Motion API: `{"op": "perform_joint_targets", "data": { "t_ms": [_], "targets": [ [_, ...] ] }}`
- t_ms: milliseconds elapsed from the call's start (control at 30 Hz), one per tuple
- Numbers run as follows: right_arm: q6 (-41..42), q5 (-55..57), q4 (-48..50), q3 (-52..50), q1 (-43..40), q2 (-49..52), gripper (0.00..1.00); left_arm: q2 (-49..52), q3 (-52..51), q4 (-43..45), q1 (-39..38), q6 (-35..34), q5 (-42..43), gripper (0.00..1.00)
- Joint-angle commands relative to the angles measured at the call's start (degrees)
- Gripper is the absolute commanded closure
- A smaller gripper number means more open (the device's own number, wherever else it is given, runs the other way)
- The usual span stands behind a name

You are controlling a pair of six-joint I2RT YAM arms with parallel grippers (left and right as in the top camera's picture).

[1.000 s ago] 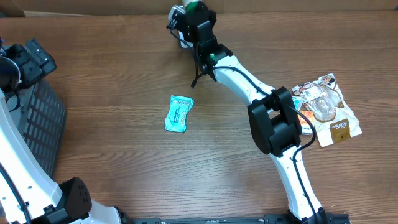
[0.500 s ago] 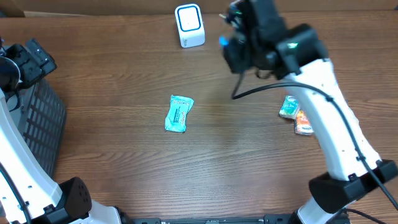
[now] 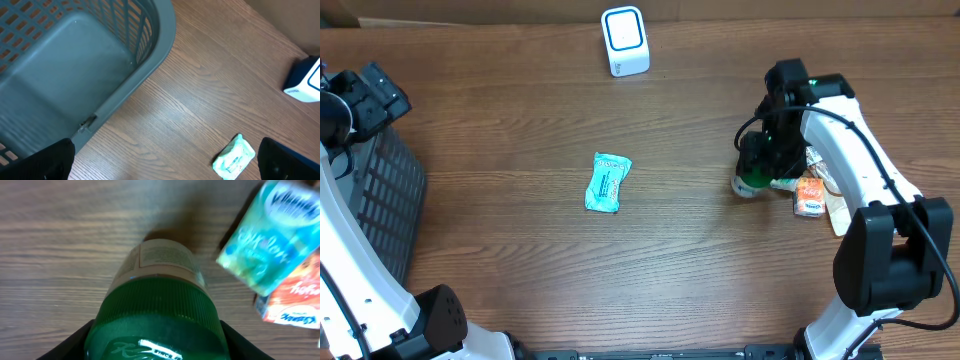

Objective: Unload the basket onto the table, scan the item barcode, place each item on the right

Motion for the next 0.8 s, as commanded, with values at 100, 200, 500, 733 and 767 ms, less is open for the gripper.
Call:
{"op": "perform_joint_targets", "data": {
  "t_ms": [100, 200, 500, 733, 767],
  "targets": [
    [0.4, 1.4, 0.1, -1.5, -0.2, -0.9, 0.44, -0.8, 0.7, 0.1, -0.1, 1.0, -0.3, 0.0],
    [0.4, 1.4, -0.1, -1.5, -0.2, -0.9, 0.42, -0.9, 0.7, 0.1, -0.1, 1.0, -0.3, 0.0],
    [0.2, 1.4, -1.6, -0.3, -0.2, -0.9, 0.35, -0.9, 0.7, 0.1, -0.1, 1.0, -0.3, 0.0],
    [0.0, -1.8, -9.6, 9.3, -0.2, -0.9, 0.35, -0.9, 0.7, 0.1, -0.1, 1.0, -0.3, 0.0],
    [-0.1, -2.6, -10.9, 11.2, -0.2, -0.9, 0.35, -0.9, 0.7, 0.1, -0.1, 1.0, -0.3, 0.0]
  ]
}}
